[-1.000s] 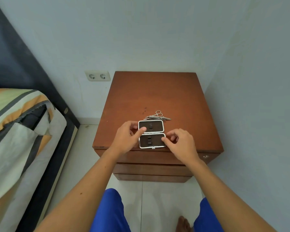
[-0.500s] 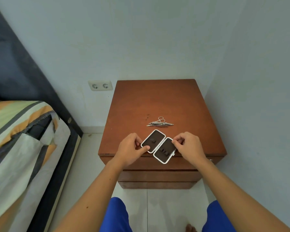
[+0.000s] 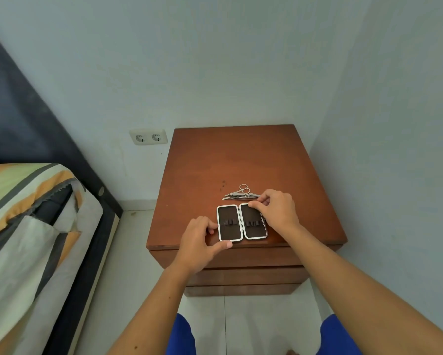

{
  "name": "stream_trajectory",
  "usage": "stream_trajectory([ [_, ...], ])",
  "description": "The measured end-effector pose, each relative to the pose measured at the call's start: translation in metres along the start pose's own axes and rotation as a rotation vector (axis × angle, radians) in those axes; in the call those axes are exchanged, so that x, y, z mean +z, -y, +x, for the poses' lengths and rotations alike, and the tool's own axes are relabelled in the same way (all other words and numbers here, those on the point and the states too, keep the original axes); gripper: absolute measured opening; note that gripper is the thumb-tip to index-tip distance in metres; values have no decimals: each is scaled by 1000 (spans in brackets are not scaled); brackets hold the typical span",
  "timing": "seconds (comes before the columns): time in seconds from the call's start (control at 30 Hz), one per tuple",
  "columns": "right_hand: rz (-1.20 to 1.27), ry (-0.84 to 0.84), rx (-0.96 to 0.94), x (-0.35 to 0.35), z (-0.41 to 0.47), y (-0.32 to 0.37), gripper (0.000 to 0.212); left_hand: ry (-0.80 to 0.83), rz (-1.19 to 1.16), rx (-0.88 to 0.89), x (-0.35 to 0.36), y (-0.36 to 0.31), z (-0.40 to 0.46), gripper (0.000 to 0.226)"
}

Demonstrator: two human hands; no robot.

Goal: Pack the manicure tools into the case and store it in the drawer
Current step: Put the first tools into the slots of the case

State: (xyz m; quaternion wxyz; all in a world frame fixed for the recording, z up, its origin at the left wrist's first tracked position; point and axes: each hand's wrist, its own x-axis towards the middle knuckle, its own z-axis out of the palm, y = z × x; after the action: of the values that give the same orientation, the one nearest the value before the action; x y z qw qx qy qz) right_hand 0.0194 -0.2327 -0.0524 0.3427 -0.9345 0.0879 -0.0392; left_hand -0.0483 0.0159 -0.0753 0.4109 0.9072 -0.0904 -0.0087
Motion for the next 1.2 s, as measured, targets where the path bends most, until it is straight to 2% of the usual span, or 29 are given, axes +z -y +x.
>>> stream_trajectory([
  [0.27,181,24,-141,-9,13,-13,12,-14,-40,-12,-1,2,2,49],
  [0.4,73,64,-262,-9,24,-5,13,-21,-84,-17,-3,2,1,50],
  [0.53,-84,144,-300,-7,31,2,17,0,-83,-5,-5,1,2,55],
  [0.7,-113,106,-346,-14,26,7,8,9,-39,13,-6,0,4,58],
  [0.8,101,55,-274,-19,18,10,9,17,-22,15,-6,-1,4,56],
  [0.9,294,127,-236,-18,3,15,19,17,-10,19,-6,-1,4,56],
  [1.03,310,191,-210,-6,-15,13,14,10,8,38,-5,-1,5,58],
  [1.2,336,135,-136,-1,-19,7,12,15,18,25,-3,0,5,58],
])
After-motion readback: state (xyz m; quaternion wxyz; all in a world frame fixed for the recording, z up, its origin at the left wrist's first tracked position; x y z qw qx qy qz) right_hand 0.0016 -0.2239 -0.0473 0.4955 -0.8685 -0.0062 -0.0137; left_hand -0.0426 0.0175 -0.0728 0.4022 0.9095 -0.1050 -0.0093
